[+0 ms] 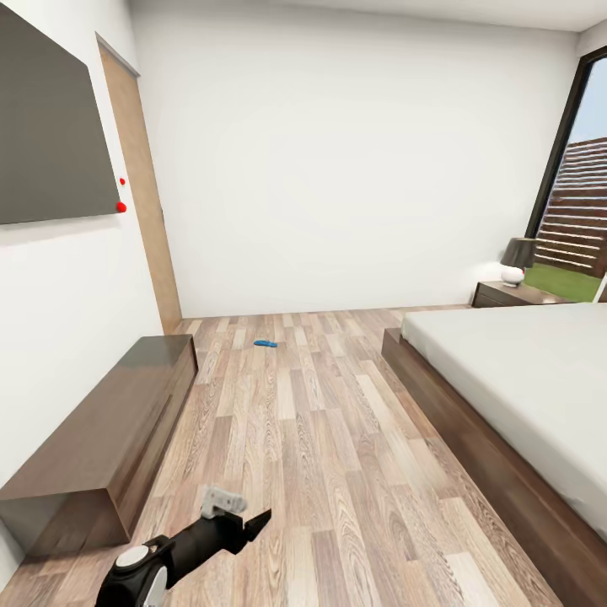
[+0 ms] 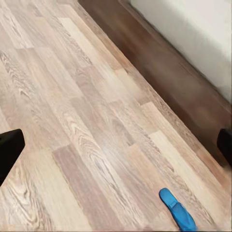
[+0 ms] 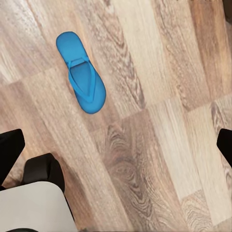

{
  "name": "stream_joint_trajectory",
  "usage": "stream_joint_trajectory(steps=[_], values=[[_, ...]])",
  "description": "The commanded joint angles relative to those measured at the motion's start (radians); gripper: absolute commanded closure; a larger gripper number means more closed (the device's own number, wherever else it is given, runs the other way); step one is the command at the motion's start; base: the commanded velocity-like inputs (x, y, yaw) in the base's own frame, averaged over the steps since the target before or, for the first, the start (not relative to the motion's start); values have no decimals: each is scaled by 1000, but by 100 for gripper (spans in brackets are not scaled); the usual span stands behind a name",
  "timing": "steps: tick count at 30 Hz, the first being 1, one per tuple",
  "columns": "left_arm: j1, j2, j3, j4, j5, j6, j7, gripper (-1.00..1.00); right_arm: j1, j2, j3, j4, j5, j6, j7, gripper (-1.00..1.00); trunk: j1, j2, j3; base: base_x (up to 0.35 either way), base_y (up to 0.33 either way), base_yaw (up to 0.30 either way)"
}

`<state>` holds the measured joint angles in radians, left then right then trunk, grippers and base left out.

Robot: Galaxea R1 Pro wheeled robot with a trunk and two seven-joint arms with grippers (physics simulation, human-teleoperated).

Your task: In the bedroom, move the book from the bed onto either nightstand, and place the two sandals side by side next to the bed.

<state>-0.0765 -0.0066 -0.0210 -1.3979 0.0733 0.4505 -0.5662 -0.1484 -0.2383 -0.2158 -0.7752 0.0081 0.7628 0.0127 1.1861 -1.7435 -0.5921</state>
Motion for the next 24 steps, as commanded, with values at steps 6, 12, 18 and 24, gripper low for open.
stream_joint_trajectory(steps=[6,12,18,24], values=[[-10,18,8,-13,7,33,-149,-100,-1,-3,0,0,0,3,1,-100,19,-36,-17,0,0,0],[-12,23,10,-12,10,37,-175,-100,0,-1,2,9,0,0,1,-100,42,-78,-36,0,0,0],[-11,32,56,5,12,37,-179,-100,0,1,4,38,1,-16,1,-100,65,-120,-54,0,0,0],[-8,34,203,108,10,31,-179,-100,0,5,5,77,7,-39,1,-100,88,-162,-73,0,0,0]])
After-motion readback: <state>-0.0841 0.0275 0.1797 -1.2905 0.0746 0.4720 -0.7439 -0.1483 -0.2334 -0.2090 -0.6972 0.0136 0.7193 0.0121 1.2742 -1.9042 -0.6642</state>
